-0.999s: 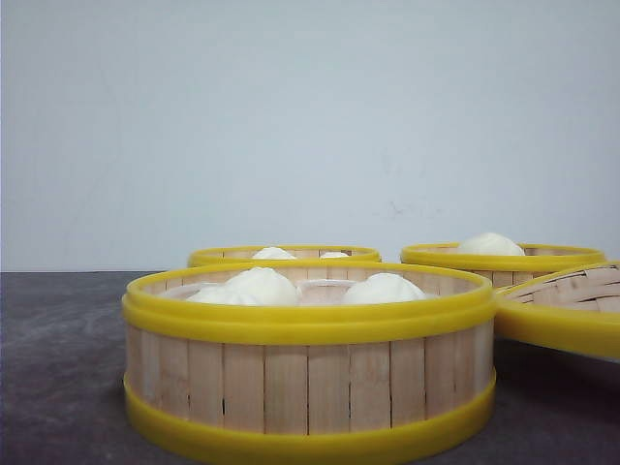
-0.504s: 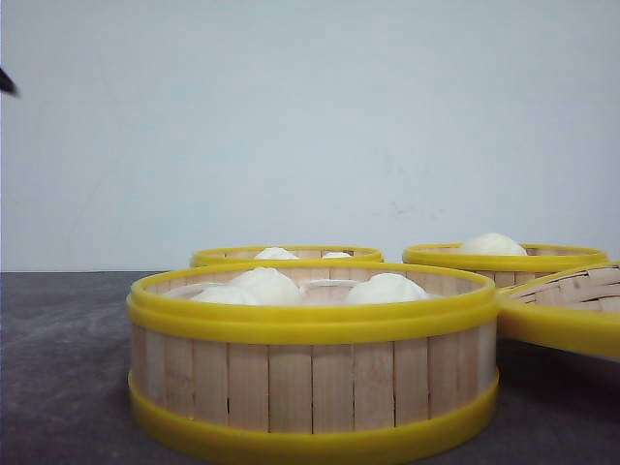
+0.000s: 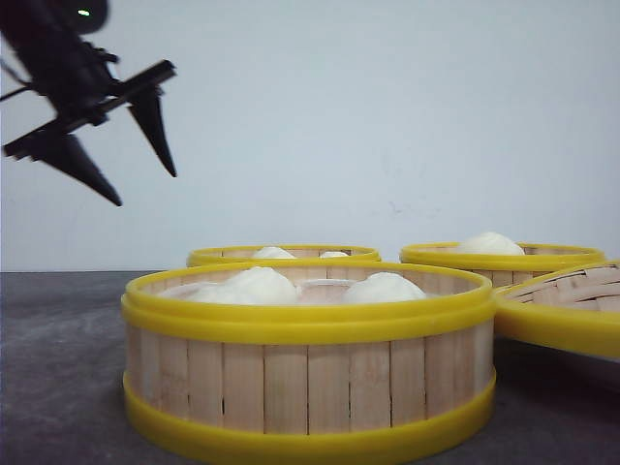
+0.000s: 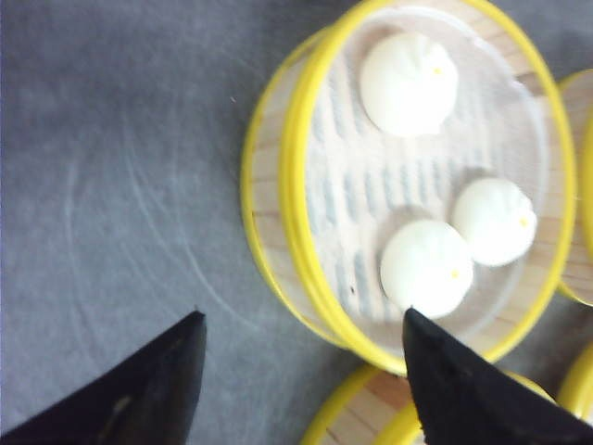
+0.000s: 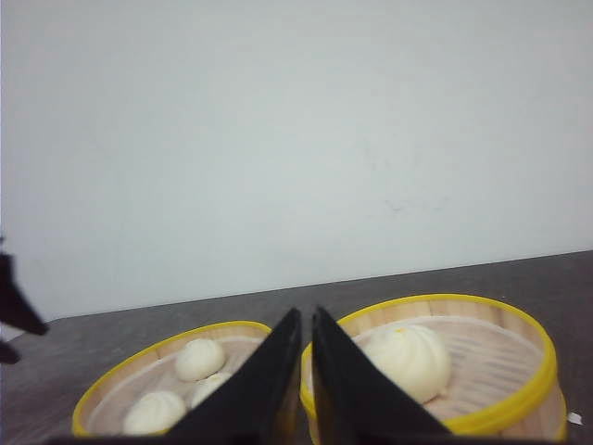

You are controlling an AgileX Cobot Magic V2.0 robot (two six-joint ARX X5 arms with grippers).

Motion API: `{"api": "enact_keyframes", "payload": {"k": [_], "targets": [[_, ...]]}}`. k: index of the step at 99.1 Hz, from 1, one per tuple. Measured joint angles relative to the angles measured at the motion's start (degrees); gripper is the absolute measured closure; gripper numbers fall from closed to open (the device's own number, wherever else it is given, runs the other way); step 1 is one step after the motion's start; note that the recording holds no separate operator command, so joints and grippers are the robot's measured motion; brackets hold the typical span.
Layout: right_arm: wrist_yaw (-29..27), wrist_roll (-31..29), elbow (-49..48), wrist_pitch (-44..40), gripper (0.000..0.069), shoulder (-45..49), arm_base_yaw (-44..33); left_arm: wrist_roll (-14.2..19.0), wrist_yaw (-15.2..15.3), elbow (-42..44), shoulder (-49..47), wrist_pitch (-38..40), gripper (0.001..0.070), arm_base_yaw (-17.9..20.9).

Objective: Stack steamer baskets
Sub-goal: 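Move the left gripper down to the rim of the farther bun basket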

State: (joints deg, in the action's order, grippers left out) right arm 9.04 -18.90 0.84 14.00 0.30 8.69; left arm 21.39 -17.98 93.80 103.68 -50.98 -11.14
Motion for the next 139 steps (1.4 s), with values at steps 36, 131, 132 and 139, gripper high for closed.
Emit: {"api": "enact_keyframes", "payload": {"k": [36,131,132,139], "targets": [[0.0,0.0,0.0,-1.4,0.0674,0.0,0.0,-4.5,10.4,19.0,18.8,-15.7,0.0319,-7.6],[0.0,0.0,0.0,-7.0,0.0674,0.0,0.0,-3.8,13.6,21.2,23.4,-14.8,0.0669,-7.8],[0.0,0.0,0.0,-7.0,0.0674,0.0,0.0,-3.8,13.6,21.3,23.5,-14.8,0.0670,-7.8],[0.0,0.0,0.0,-7.0,0.0674,0.0,0.0,-3.8,13.5,22.3,23.8,-15.1,0.0672,-7.8]]}}
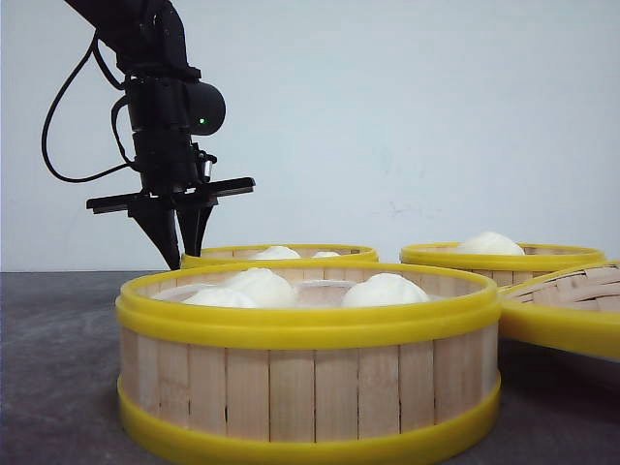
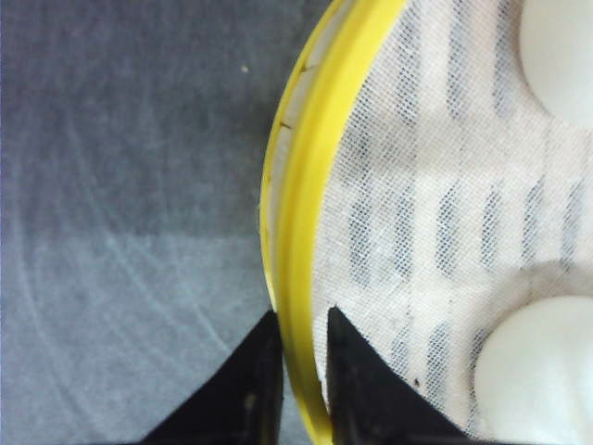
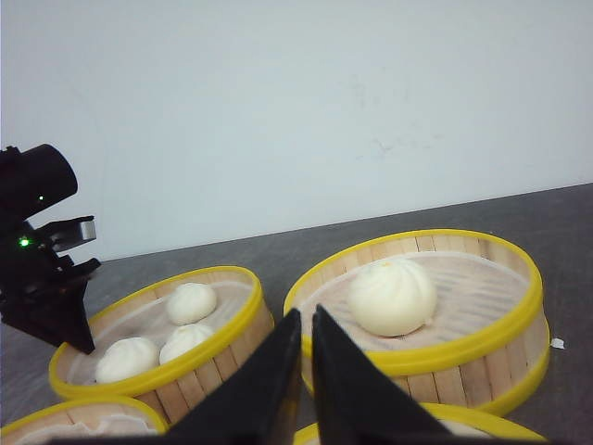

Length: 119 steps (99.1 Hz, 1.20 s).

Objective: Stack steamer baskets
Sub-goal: 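Move the left gripper down to the rim of the farther bun basket, then grasp the basket rim with the left gripper and lift it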

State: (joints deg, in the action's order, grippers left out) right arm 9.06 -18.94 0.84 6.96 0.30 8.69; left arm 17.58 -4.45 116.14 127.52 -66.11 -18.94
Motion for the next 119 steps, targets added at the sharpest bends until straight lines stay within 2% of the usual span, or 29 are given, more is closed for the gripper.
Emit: {"api": "enact_keyframes", "payload": {"k": [19,30,48,59,67,71,94,119], "targets": [[0.0,0.0,0.0,0.0,0.0676,0.0,0.0,-1.1,-1.5,7.5,0.7,-2.8,0.0674,0.5],[0.0,0.0,0.0,-0.1,0.0676,0.0,0.0,-3.5,-4.2,14.5,0.7,-6.5,0.0675,1.4],[0.0,0.0,0.0,-0.1,0.0676,0.0,0.0,-6.5,-5.6,25.6,0.7,-13.5,0.0676,1.7],[0.0,0.0,0.0,-0.1,0.0676,0.0,0.0,-8.6,-8.2,29.3,0.7,-15.8,0.0676,1.7],[0.0,-0.8,0.0,-0.2,0.0676,0.0,0.0,-9.2,-12.4,29.4,0.2,-15.8,0.0676,1.7],[0.0,-1.4,0.0,-0.2,0.0676,0.0,0.0,-9.3,-13.5,29.4,-0.1,-15.9,0.0677,1.6],[0.0,-3.7,0.0,-0.2,0.0676,0.0,0.0,-10.8,-13.4,25.3,-7.4,-15.9,0.0678,-0.7],[1.4,-4.2,0.0,-0.3,0.0676,0.0,0.0,-12.8,-13.0,5.8,-21.3,-15.9,0.0678,-2.3]]}}
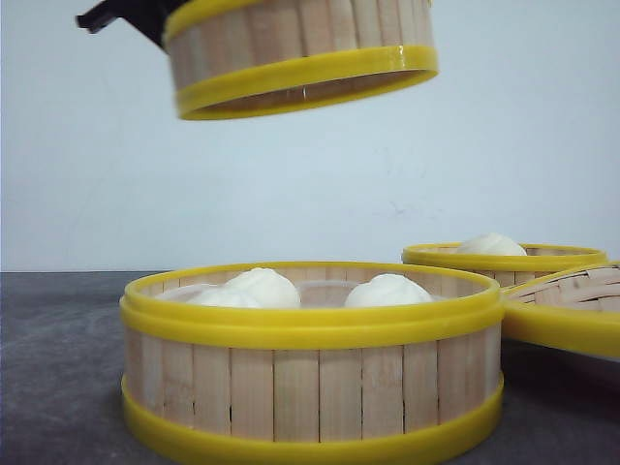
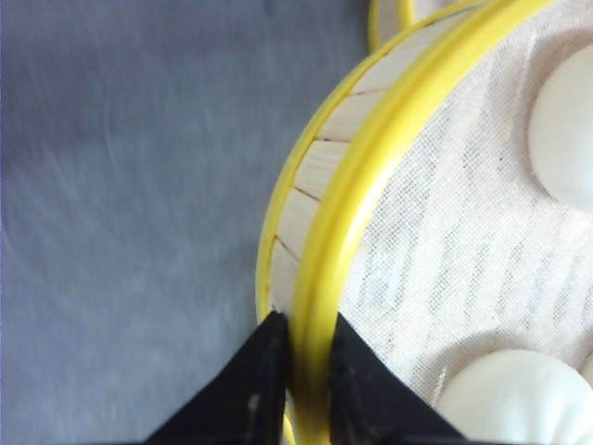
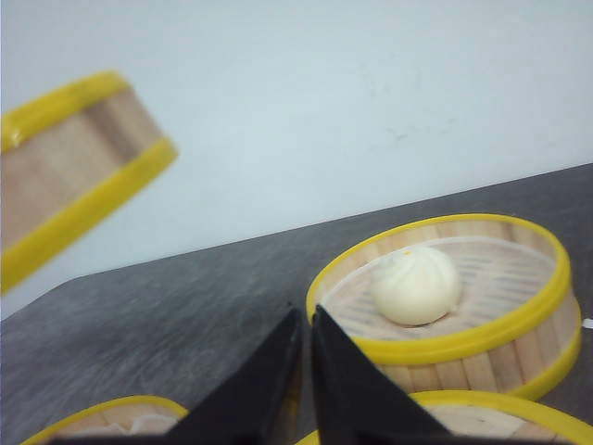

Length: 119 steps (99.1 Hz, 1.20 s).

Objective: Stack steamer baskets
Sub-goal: 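Grasp the basket rim with the left gripper and lift it, then lower the held basket onto the nearest bun basket, open left gripper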

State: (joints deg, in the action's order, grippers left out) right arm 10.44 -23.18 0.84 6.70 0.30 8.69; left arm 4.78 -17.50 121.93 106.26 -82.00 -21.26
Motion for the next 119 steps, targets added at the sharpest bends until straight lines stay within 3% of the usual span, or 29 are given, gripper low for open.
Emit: {"api": "enact_keyframes", "payload": {"k": [23,36,67,101,119], "targets": [[0.2,-0.3,0.0,0.0,0.0676,0.0,0.0,-1.7,1.7,-17.9,-4.7,1.4,0.0678,-4.1],[1.7,-0.3,0.0,0.0,0.0676,0.0,0.0,-1.8,2.5,-23.3,-7.0,5.7,0.0678,-6.2],[3.4,-0.3,0.0,-2.0,0.0676,0.0,0.0,-0.4,2.8,-27.8,-7.3,12.8,0.0678,-9.0],[3.5,-0.3,0.0,-3.0,0.0676,0.0,0.0,-0.1,7.3,-30.1,-7.3,10.1,0.0678,-9.2],[3.5,-0.3,0.0,-3.3,0.0676,0.0,0.0,0.0,7.5,-30.1,-7.3,11.8,0.0678,-9.2]]}}
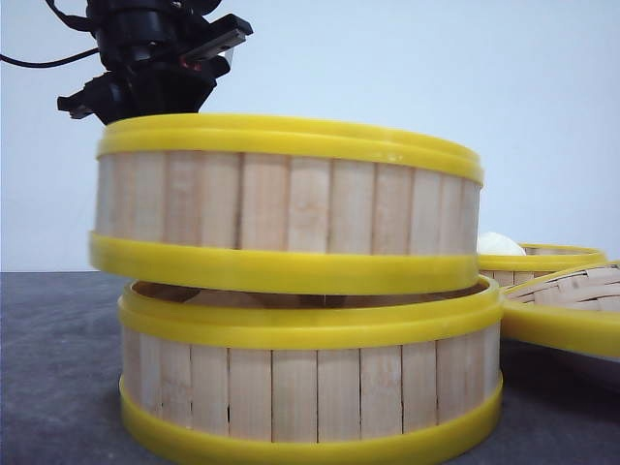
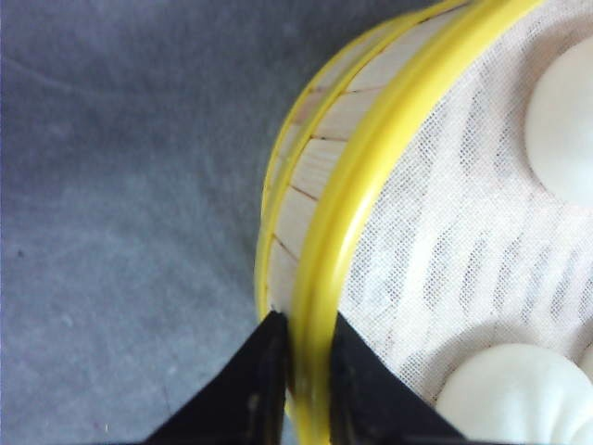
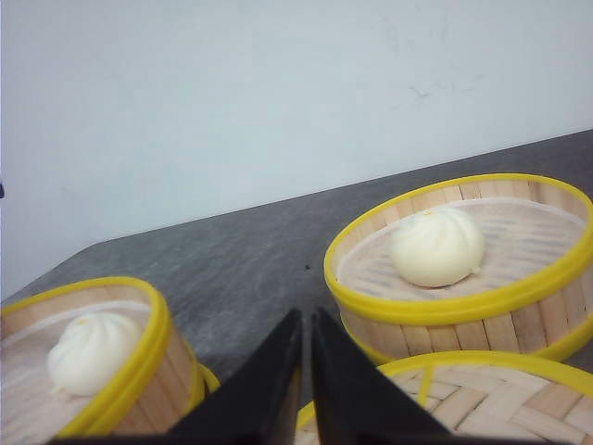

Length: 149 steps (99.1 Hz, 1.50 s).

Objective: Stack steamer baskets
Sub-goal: 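Lower the held basket onto the nearest bun basket, open left gripper, then move the right gripper to the rim of another bun basket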

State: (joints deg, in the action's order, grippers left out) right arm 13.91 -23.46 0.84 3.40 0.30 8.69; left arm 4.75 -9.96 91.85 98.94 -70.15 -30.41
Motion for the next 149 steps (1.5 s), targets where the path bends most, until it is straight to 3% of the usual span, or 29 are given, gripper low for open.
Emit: {"api": "enact_keyframes", "payload": {"k": [92,99,113,123,131,149], "targets": [[0.0,0.0,0.0,0.0,0.0676,0.0,0.0,0.7,-1.2,0.0,4.2,0.0,0.0669,-0.6],[0.0,0.0,0.0,0.0,0.0676,0.0,0.0,0.8,-1.7,0.0,4.2,0.3,0.0605,-0.6],[0.0,0.0,0.0,0.0,0.0676,0.0,0.0,0.9,-1.9,0.0,4.2,1.0,0.0343,-0.6],[0.0,0.0,0.0,0.0,0.0676,0.0,0.0,1.5,-2.0,0.0,4.2,1.4,0.0207,-0.3],[0.0,0.0,0.0,0.2,0.0676,0.0,0.0,1.9,-2.0,0.7,4.2,1.9,0.0167,0.1],[-1.1,-0.7,0.0,6.6,0.0679,0.0,0.0,2.2,-1.9,5.9,2.7,5.5,0.0152,0.6]]}}
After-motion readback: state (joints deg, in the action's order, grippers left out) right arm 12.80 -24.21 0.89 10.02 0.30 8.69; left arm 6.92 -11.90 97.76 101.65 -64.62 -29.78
